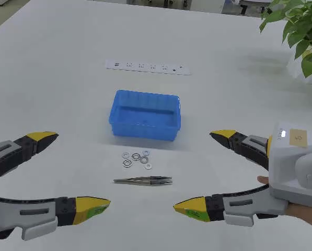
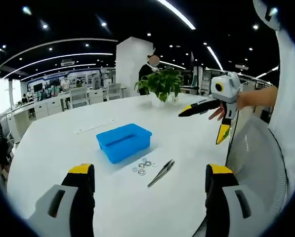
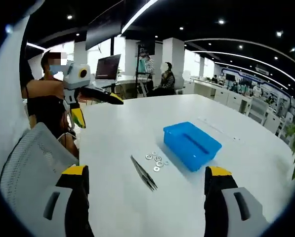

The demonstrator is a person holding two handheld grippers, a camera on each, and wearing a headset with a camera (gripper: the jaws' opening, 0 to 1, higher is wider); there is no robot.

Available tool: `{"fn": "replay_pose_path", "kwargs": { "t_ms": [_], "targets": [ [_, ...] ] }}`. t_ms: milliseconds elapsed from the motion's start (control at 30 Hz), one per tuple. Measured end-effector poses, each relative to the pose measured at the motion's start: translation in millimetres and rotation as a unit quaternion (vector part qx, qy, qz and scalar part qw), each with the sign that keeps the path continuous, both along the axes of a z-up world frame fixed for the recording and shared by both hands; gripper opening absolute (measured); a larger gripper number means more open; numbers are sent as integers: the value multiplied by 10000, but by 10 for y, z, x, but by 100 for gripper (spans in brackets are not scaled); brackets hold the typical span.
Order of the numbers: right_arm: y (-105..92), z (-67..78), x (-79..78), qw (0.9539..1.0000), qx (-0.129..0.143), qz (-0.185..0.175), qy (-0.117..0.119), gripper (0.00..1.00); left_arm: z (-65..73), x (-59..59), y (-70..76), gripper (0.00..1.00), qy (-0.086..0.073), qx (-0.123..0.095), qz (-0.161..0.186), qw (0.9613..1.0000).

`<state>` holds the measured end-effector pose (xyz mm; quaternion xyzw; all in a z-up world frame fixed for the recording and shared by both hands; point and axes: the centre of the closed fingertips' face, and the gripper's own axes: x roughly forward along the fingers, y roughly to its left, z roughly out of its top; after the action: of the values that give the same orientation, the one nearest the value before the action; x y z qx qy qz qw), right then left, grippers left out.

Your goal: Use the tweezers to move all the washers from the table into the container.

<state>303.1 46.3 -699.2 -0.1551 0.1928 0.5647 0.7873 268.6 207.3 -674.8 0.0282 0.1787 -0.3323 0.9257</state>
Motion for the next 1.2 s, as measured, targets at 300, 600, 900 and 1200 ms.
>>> {"fn": "replay_pose_path", "kwargs": {
  "t_ms": [300,600,900,1200],
  "targets": [
    [-18,-18,-40,10000,-1,35,78,96,56,-6,16,98,-33,-166,139,9998],
    [-40,-23,-47,9999,-35,10,108,96,28,-34,57,97,9,-134,128,9998],
    [-21,-17,-97,9998,27,31,188,95,6,-45,39,95,33,-143,82,9999],
    [-31,-33,-125,9997,18,33,223,95,11,-31,31,95,46,-226,87,9997]
  ]
}}
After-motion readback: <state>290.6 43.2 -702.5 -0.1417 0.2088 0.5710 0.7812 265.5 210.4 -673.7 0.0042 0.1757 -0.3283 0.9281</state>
